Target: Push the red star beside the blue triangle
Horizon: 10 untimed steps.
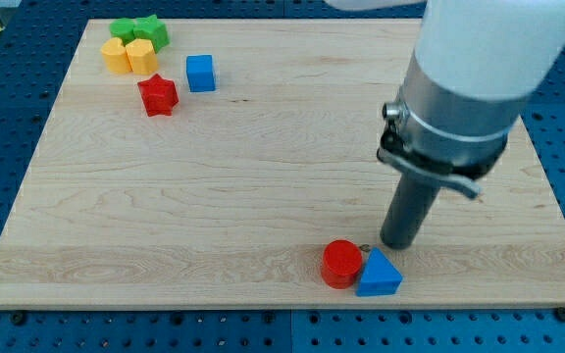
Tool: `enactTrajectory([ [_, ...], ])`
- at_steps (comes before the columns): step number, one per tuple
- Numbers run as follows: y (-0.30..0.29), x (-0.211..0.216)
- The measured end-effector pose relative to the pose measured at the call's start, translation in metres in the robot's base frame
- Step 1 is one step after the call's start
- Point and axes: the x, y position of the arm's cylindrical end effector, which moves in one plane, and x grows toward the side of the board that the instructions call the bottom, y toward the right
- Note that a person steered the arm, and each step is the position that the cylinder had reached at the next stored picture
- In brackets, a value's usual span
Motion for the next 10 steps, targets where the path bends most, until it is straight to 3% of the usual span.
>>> enactTrajectory([
  [1,-0.017,-0.040],
  [4,-0.267,-0.107],
  [5,-0.314,-0.147],
  [6,-0.313,-0.189],
  [8,-0.225,-0.193],
  [10,-0.207,-0.192],
])
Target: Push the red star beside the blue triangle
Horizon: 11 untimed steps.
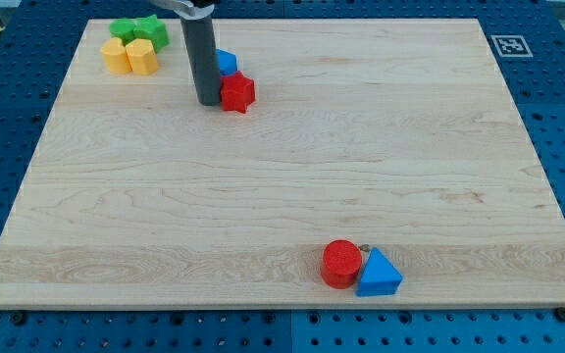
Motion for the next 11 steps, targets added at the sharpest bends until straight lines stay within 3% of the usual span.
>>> enactTrajectory([
  [2,0.079,0.000],
  [4,0.082,-0.055],
  [7,0.189,0.060],
  [8,0.162,0.045],
  [10,0.065,0.044],
  [11,0.047,0.053],
])
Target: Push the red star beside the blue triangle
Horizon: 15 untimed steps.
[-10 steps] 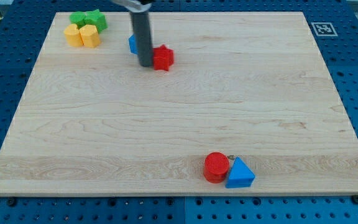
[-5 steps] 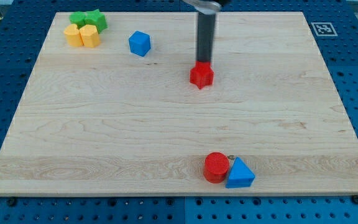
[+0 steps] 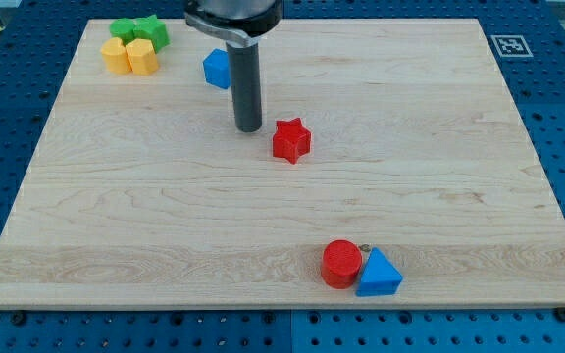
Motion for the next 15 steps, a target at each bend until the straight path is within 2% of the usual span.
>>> enactTrajectory([
  [2,0.118,0.064],
  [4,0.094,0.048],
  [5,0.118,0.022],
  [6,0.174,0.033],
  [7,0.218,0.095],
  [8,0.231,0.115],
  [10,0.188,0.104],
  [11,0.183,0.078],
  [12,0.178,0.086],
  [14,0.179,0.138],
  [15,0.179,0.146],
])
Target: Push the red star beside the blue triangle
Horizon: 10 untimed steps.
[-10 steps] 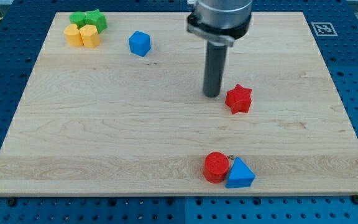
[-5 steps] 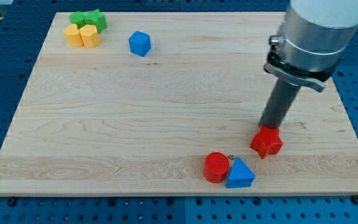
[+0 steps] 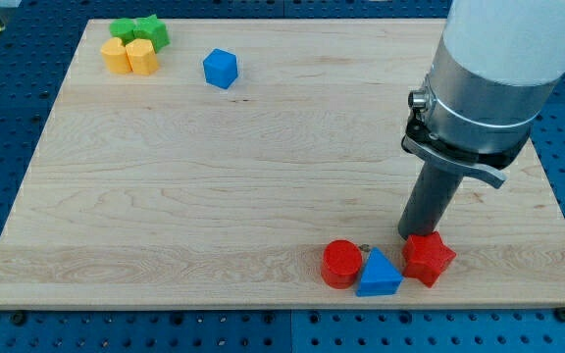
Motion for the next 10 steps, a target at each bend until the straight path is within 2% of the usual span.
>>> enactTrajectory([
  [1,0.000,0.002],
  [3,0.050,-0.011],
  [4,0.068,0.002],
  [6,0.061,0.029],
  [8,0.030,0.030],
  [9,0.046,-0.029],
  [10,0.043,-0.113],
])
